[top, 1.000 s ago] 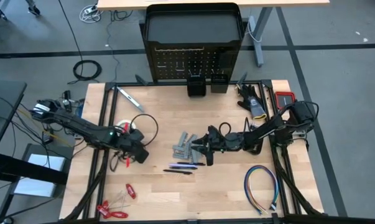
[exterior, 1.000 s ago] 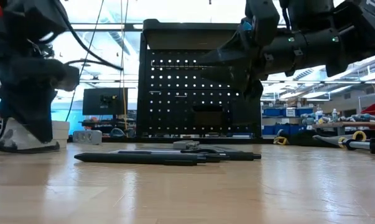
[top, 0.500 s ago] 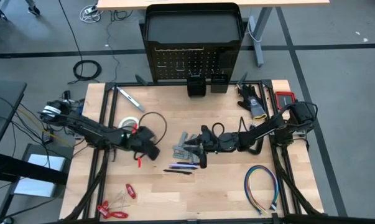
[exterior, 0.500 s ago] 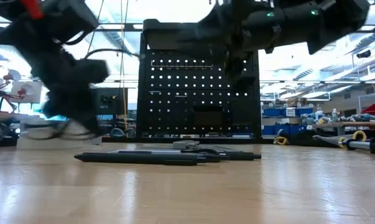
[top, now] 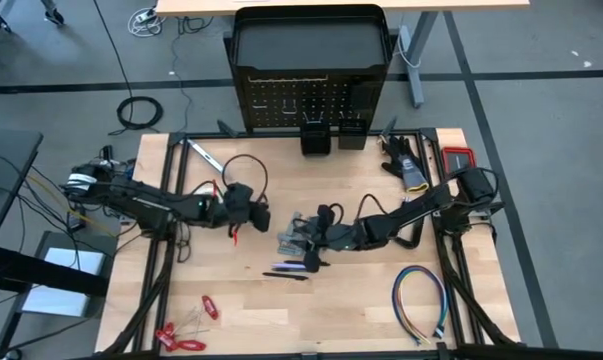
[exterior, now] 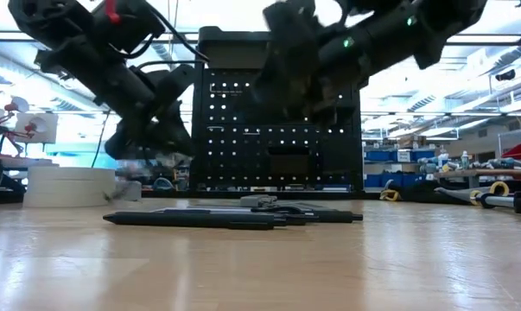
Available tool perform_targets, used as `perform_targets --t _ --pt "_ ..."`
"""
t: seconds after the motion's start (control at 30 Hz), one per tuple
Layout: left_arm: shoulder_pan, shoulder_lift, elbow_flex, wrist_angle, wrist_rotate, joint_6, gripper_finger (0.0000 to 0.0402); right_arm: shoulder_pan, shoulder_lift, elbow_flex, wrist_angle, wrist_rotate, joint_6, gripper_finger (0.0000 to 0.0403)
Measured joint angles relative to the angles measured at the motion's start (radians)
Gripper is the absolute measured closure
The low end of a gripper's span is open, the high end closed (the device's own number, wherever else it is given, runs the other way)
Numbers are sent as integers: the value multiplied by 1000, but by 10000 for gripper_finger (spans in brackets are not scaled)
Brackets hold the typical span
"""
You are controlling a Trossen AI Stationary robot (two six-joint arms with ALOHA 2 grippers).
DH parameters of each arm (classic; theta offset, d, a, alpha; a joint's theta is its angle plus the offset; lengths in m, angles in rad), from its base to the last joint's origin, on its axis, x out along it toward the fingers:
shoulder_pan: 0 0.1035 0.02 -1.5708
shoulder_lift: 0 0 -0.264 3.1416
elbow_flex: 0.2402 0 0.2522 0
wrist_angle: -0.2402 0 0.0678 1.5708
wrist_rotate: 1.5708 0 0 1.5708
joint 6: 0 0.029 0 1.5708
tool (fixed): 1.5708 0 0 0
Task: Hang tools onto peg board
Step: Move the black safety glasses to the center of the table, then adjust the binder clip on the peg board
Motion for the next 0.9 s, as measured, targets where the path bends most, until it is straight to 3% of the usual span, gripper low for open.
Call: perform_targets --t 0.2,0.33,0.53,0.7,0.9 --pt "40 2 0 27 53 99 267 -12 98 79 0 1 -6 182" --pt "61 -68 1 8 79 185 247 -19 107 142 -55 35 -66 174" --pt "78 -304 1 -119 51 332 243 -37 74 264 -275 307 -137 180" --pt "78 -488 0 -201 -8 435 243 -105 85 366 -257 339 -291 186" --pt "76 -619 0 -263 -21 473 243 -233 86 403 -162 340 -430 188"
